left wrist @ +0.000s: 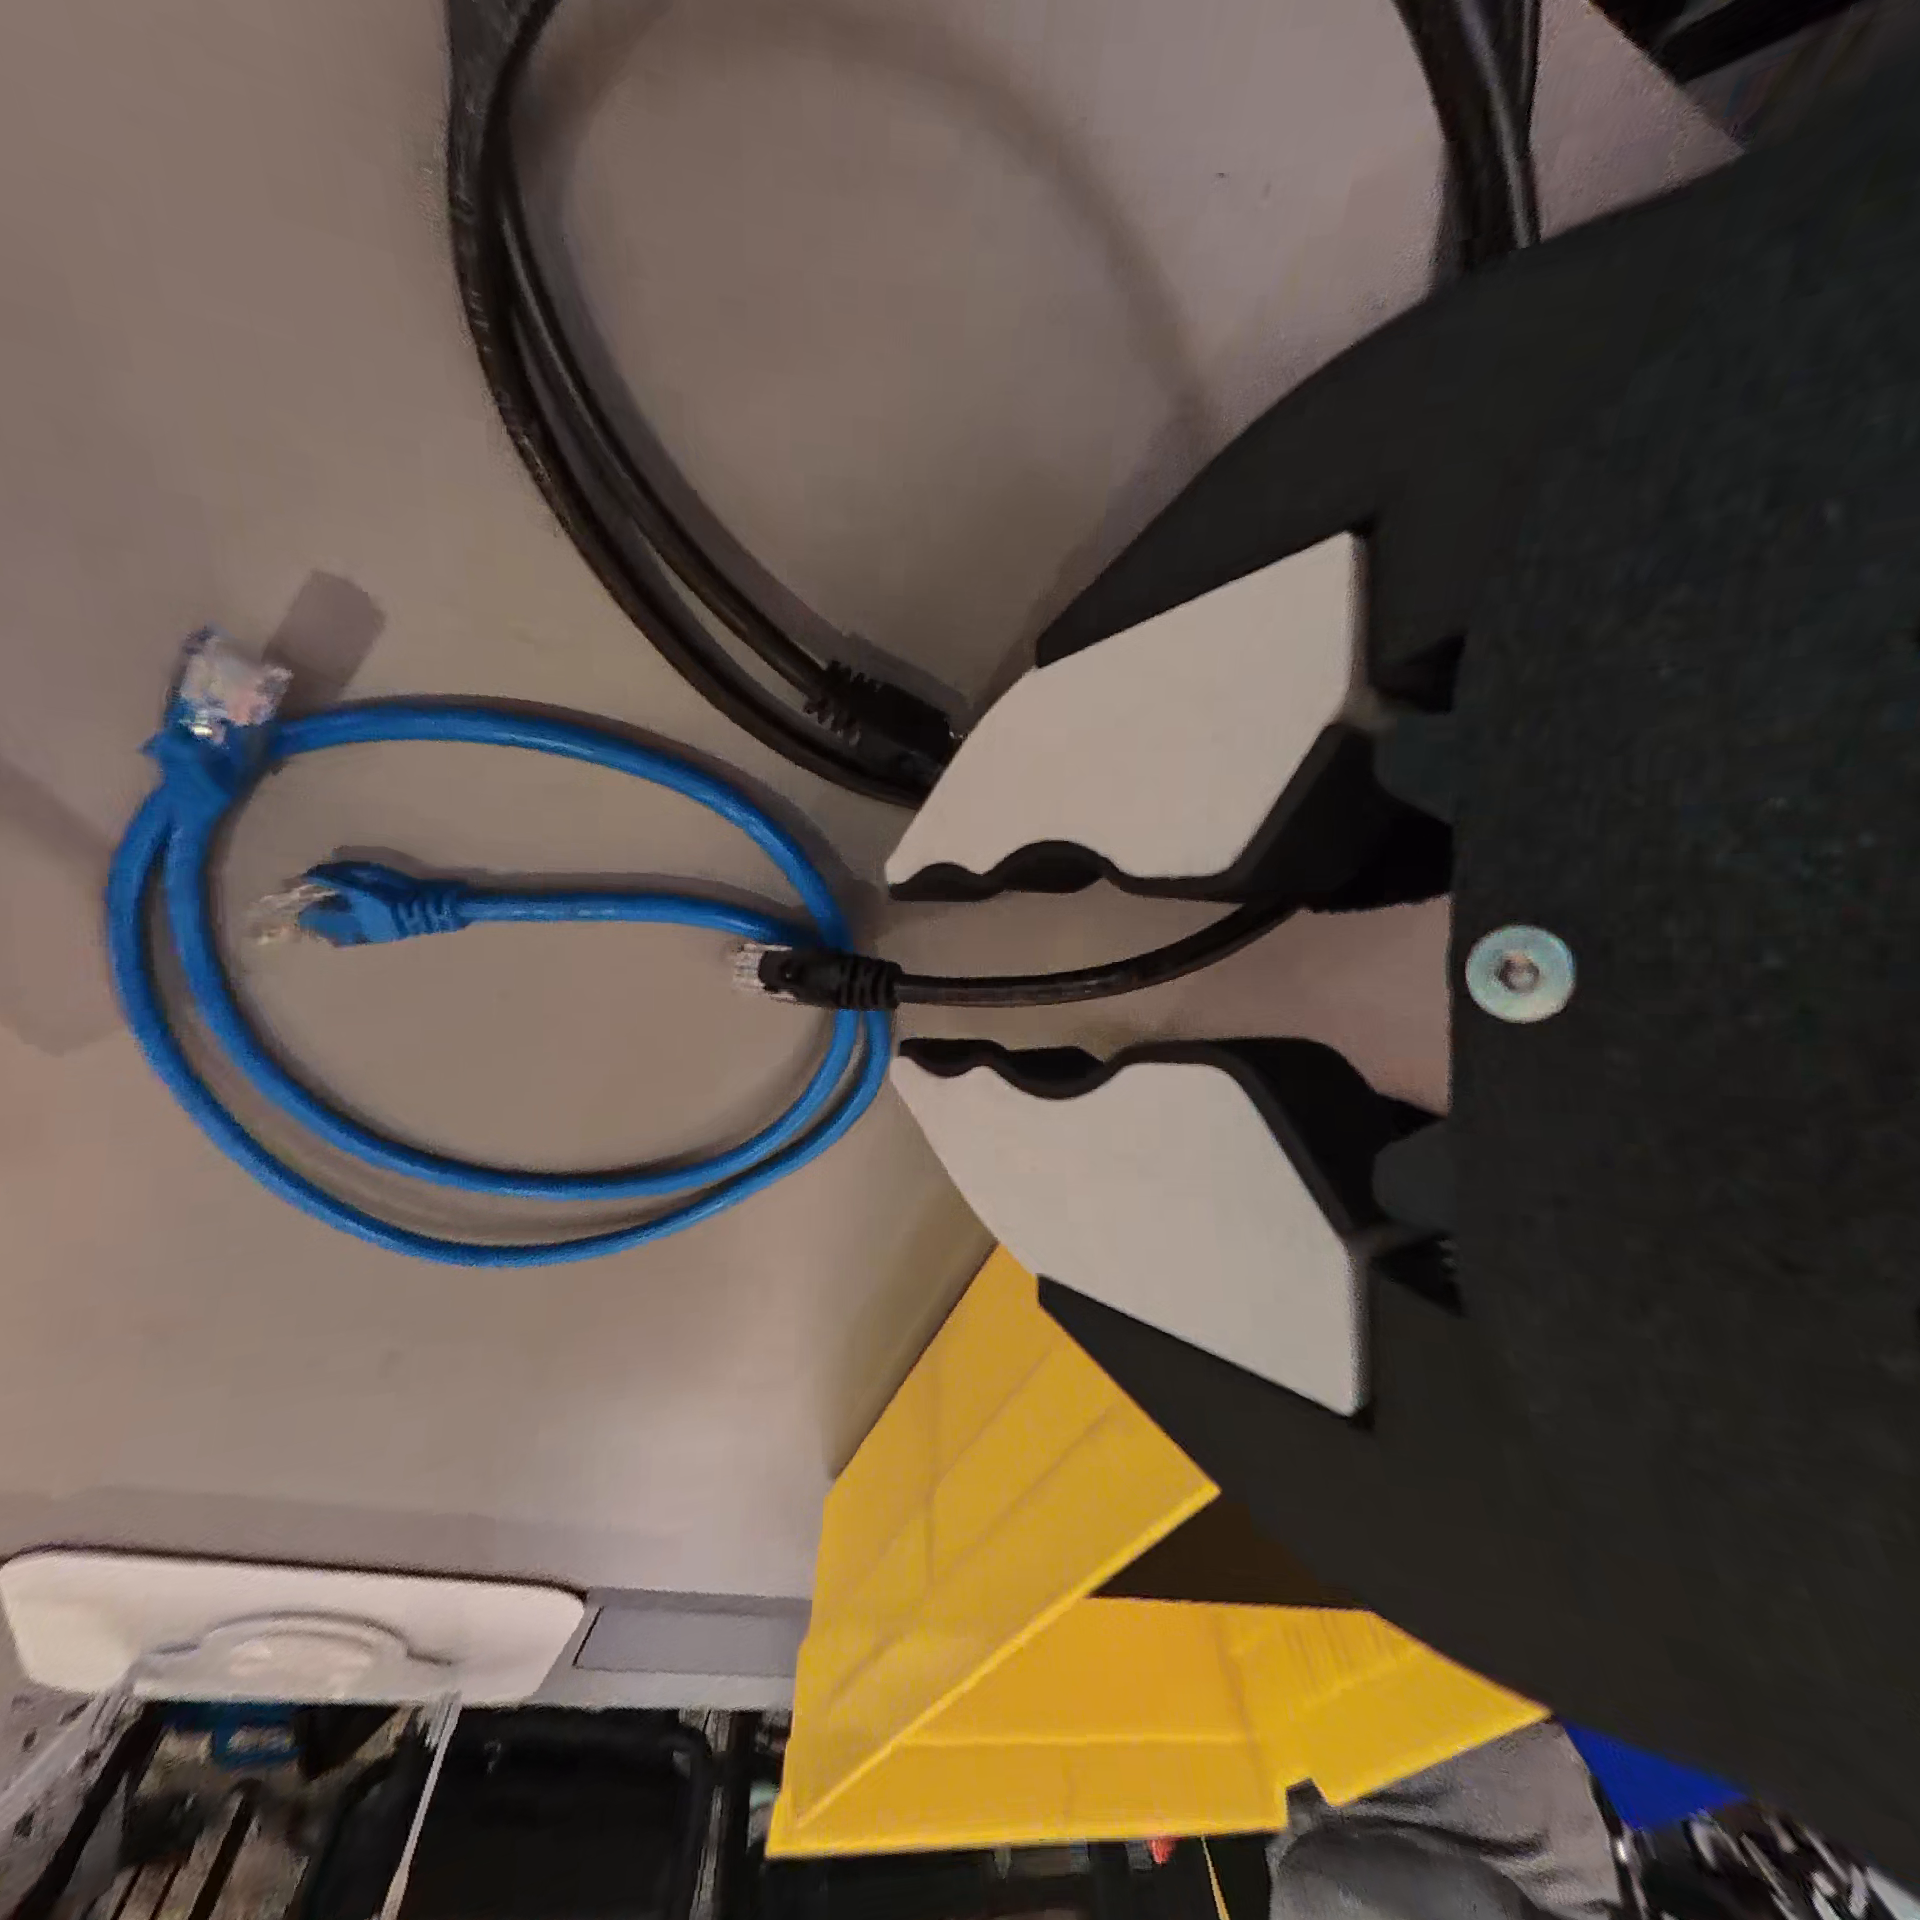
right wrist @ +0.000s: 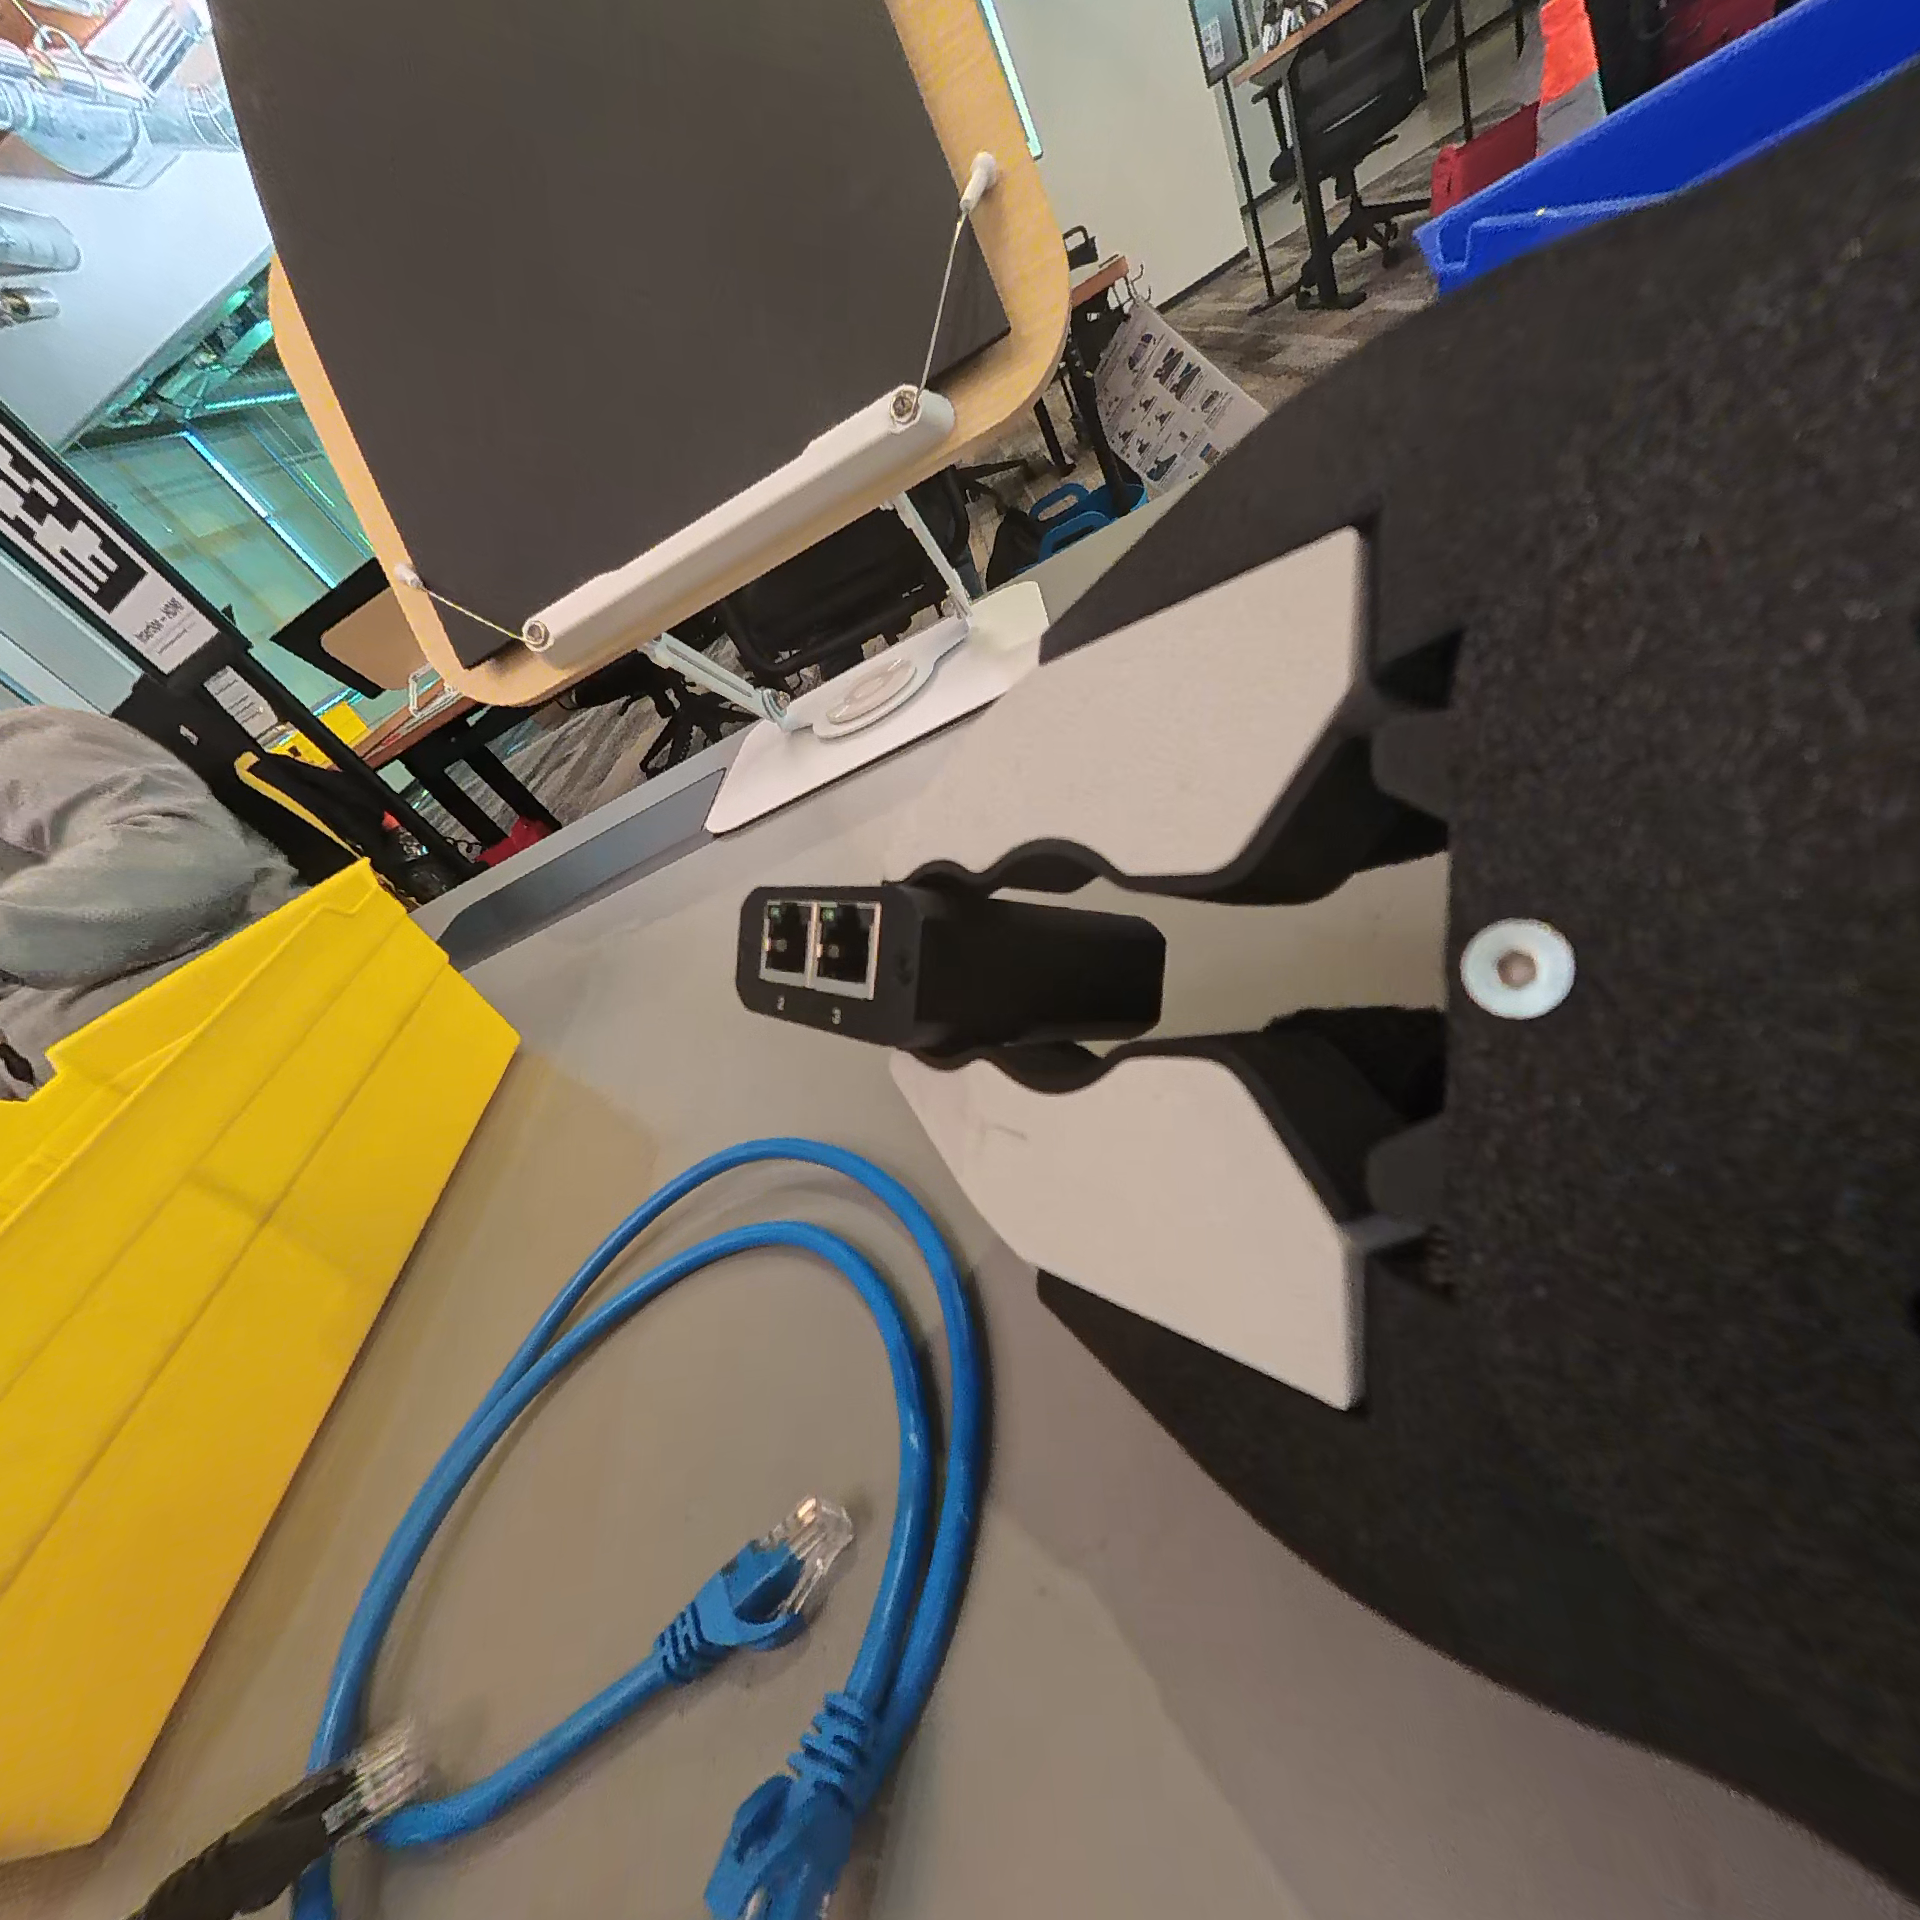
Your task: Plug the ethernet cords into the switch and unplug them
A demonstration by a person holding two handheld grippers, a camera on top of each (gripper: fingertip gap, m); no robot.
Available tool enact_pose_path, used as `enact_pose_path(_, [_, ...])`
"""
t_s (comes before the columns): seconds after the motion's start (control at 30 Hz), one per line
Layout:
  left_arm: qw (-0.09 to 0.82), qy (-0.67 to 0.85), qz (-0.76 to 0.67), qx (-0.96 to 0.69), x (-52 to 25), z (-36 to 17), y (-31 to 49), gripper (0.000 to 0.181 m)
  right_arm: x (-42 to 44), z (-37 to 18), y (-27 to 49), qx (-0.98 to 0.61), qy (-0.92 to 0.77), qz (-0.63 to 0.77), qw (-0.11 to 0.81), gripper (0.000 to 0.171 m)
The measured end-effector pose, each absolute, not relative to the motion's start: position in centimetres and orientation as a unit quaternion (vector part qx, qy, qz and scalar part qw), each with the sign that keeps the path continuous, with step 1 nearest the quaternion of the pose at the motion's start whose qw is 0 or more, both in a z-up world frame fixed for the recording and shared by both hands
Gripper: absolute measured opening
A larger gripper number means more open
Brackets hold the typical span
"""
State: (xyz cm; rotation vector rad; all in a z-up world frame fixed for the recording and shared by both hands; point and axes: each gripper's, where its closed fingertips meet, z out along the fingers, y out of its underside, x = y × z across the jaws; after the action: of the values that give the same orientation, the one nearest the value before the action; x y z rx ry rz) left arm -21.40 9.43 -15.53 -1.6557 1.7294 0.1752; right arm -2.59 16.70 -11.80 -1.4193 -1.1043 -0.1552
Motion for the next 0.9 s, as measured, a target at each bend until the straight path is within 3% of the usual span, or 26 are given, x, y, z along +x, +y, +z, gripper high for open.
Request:
enact_pose_path(0.13, [0.328, 0.681, 0.056, -0.653, -21.8, -15.8, 9.8, 0.026, -2.4, -11.7, 16.7, -0.617, -0.479, -0.072, 0.621, 0.024])
enact_pose_path(0.33, [0.344, 0.660, -0.057, -0.665, -19.6, -11.0, 8.4, 0.025, -2.3, -11.8, 16.8, -0.620, -0.477, -0.070, 0.619, 0.024])
enact_pose_path(0.63, [0.264, 0.678, 0.049, -0.684, -22.5, -16.9, 10.8, 0.025, -2.6, -11.8, 16.6, -0.616, -0.483, -0.071, 0.618, 0.024])
enact_pose_path(0.73, [0.263, 0.683, 0.062, -0.678, -22.9, -18.0, 11.3, 0.007, -2.6, -11.7, 16.6, -0.615, -0.483, -0.070, 0.619, 0.024])
enact_pose_path(0.9, [0.269, 0.679, 0.069, -0.680, -23.3, -19.0, 11.4, 0.005, -2.6, -11.7, 16.6, -0.614, -0.484, -0.070, 0.620, 0.024])
